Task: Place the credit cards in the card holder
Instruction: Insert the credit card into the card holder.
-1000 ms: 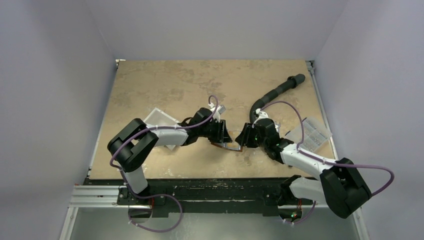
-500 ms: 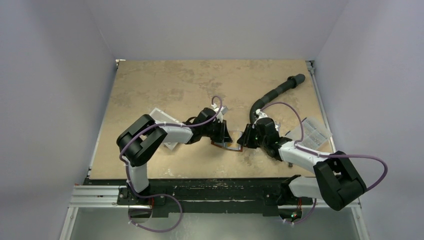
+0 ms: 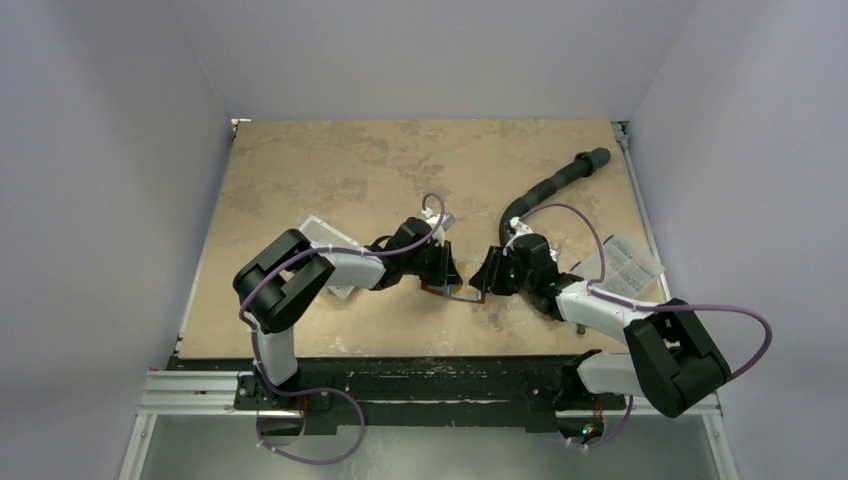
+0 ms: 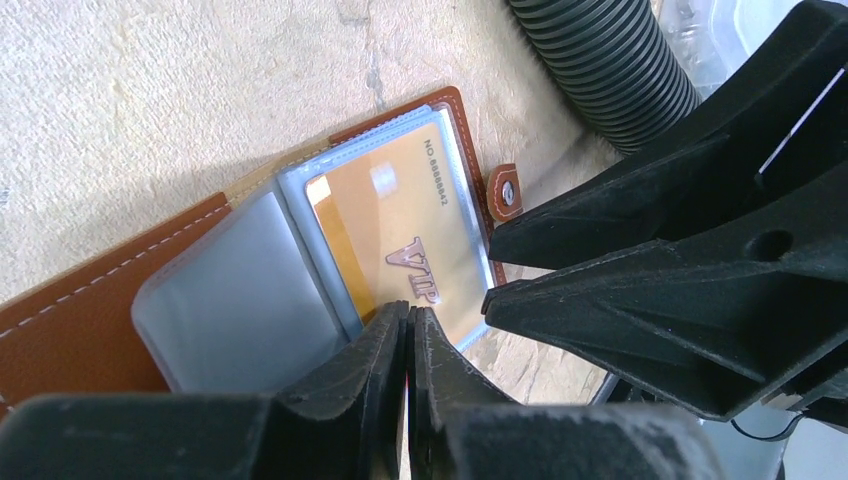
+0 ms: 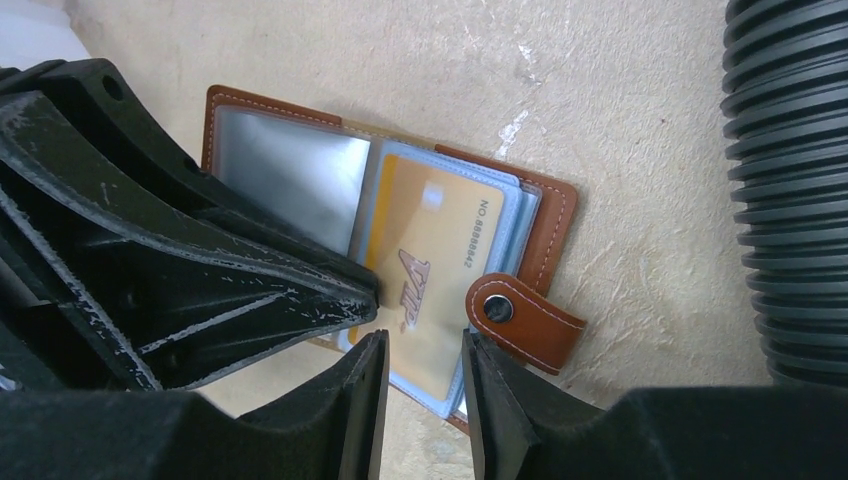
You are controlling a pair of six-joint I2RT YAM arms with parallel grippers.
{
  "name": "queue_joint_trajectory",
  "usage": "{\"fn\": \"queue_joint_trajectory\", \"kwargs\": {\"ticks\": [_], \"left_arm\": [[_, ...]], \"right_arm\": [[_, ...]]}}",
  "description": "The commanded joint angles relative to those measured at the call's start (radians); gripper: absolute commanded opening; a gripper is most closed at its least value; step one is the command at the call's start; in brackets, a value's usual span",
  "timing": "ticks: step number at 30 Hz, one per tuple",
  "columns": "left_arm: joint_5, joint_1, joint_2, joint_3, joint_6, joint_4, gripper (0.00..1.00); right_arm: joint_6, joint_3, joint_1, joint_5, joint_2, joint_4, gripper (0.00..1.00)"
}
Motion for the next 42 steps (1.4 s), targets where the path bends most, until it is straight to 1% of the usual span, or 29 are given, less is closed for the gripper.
{"fn": "queue_joint_trajectory", "kwargs": {"ticks": [1,4,5,7,11,19,22,29,36,37,42], "left_arm": [[-0.035,0.000,-0.022,-0.042,0.027,0.008,0.12],[-0.027,0.000,-0.043,-0.053,0.023,0.020,0.26],[-0.028,0.000,-0.052,-0.054,0.023,0.024,0.28],[-0.033,0.000,-0.063,-0.049,0.027,0.021,0.30],[-0.042,0.000,-0.066,-0.042,0.035,0.003,0.24],[-0.042,0.000,-0.038,-0.062,0.033,0.013,0.22],[-0.048,0.000,-0.031,-0.069,0.032,0.012,0.17],[-0.060,0.000,-0.016,-0.083,0.032,-0.004,0.07],[-0.068,0.001,-0.007,-0.095,0.033,-0.008,0.02],[-0.067,0.001,-0.005,-0.095,0.034,-0.009,0.00],[-0.070,0.001,0.000,-0.099,0.035,-0.009,0.00]], "right_arm": [[-0.002,0.002,-0.006,-0.021,0.010,0.041,0.41],[-0.005,-0.002,-0.006,-0.018,0.012,0.040,0.41],[-0.007,-0.003,-0.006,-0.018,0.012,0.041,0.41],[-0.008,-0.006,-0.006,-0.023,0.012,0.044,0.41],[-0.008,-0.005,-0.006,-0.030,0.012,0.046,0.41],[-0.004,-0.006,-0.006,-0.027,0.006,0.039,0.41],[0.009,-0.008,-0.008,-0.034,0.003,0.041,0.43],[0.017,-0.013,-0.011,-0.056,0.015,0.061,0.43],[-0.007,-0.002,-0.011,-0.013,0.008,0.017,0.43],[-0.013,-0.001,-0.011,0.004,0.002,0.005,0.43],[-0.021,-0.002,-0.011,0.013,-0.019,-0.014,0.45]]}}
